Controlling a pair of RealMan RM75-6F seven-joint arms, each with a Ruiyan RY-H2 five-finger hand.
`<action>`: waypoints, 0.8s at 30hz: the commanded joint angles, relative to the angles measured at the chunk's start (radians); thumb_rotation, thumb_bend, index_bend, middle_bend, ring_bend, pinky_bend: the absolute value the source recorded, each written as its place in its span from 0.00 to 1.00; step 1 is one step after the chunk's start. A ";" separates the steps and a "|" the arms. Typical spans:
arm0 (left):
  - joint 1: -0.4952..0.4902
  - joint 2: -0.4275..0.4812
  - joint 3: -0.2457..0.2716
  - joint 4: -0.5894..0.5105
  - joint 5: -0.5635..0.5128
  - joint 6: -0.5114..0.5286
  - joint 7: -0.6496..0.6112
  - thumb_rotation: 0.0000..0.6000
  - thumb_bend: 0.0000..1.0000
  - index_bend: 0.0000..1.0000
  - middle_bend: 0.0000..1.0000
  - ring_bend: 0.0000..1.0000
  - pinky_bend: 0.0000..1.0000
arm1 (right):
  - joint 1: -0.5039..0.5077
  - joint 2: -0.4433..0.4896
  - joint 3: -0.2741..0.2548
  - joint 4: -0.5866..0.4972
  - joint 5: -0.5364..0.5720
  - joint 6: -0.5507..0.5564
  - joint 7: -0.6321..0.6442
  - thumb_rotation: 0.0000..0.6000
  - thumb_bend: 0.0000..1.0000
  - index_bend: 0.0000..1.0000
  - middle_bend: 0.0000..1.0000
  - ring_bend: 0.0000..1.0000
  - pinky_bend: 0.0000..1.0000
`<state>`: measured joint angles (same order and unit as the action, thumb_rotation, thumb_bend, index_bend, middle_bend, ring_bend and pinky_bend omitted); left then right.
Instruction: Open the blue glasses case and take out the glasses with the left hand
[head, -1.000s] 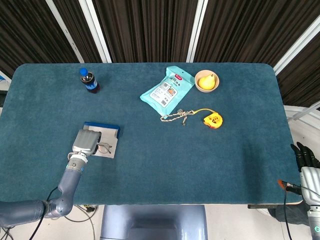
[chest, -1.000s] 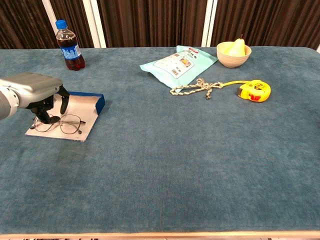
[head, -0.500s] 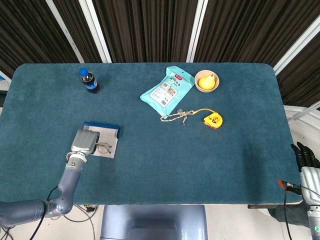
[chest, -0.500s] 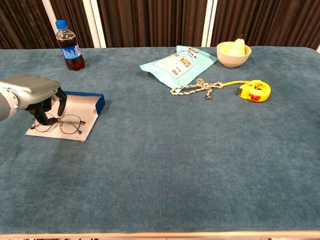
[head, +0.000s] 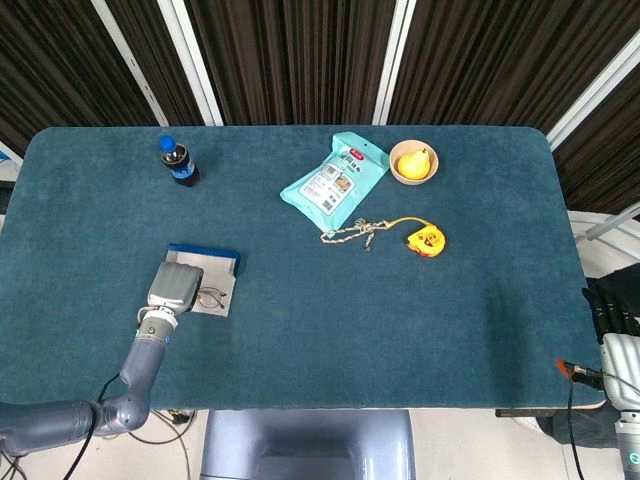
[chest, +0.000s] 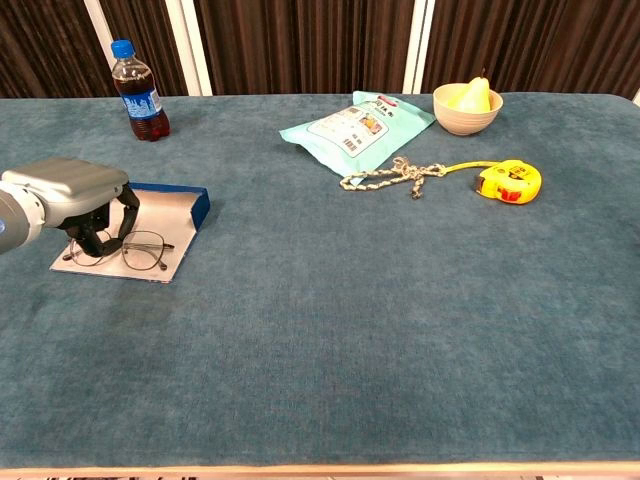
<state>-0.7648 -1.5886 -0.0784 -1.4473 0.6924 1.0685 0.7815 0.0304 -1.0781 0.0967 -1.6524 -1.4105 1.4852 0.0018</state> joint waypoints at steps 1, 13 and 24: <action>0.001 0.000 -0.001 0.002 0.000 0.000 -0.001 1.00 0.48 0.62 1.00 0.95 1.00 | 0.000 0.000 0.000 0.000 -0.001 0.000 0.000 1.00 0.19 0.00 0.00 0.00 0.21; -0.004 0.016 -0.019 -0.131 0.056 0.019 -0.016 1.00 0.49 0.62 1.00 0.95 1.00 | 0.000 0.000 0.000 -0.001 0.002 -0.002 -0.001 1.00 0.19 0.00 0.00 0.00 0.21; -0.072 -0.106 -0.054 -0.199 0.044 0.060 0.077 1.00 0.49 0.61 1.00 0.95 1.00 | 0.001 0.001 0.000 0.000 0.001 -0.002 0.003 1.00 0.19 0.00 0.00 0.00 0.21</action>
<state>-0.8234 -1.6742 -0.1232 -1.6508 0.7413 1.1212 0.8447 0.0310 -1.0770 0.0970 -1.6525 -1.4093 1.4828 0.0049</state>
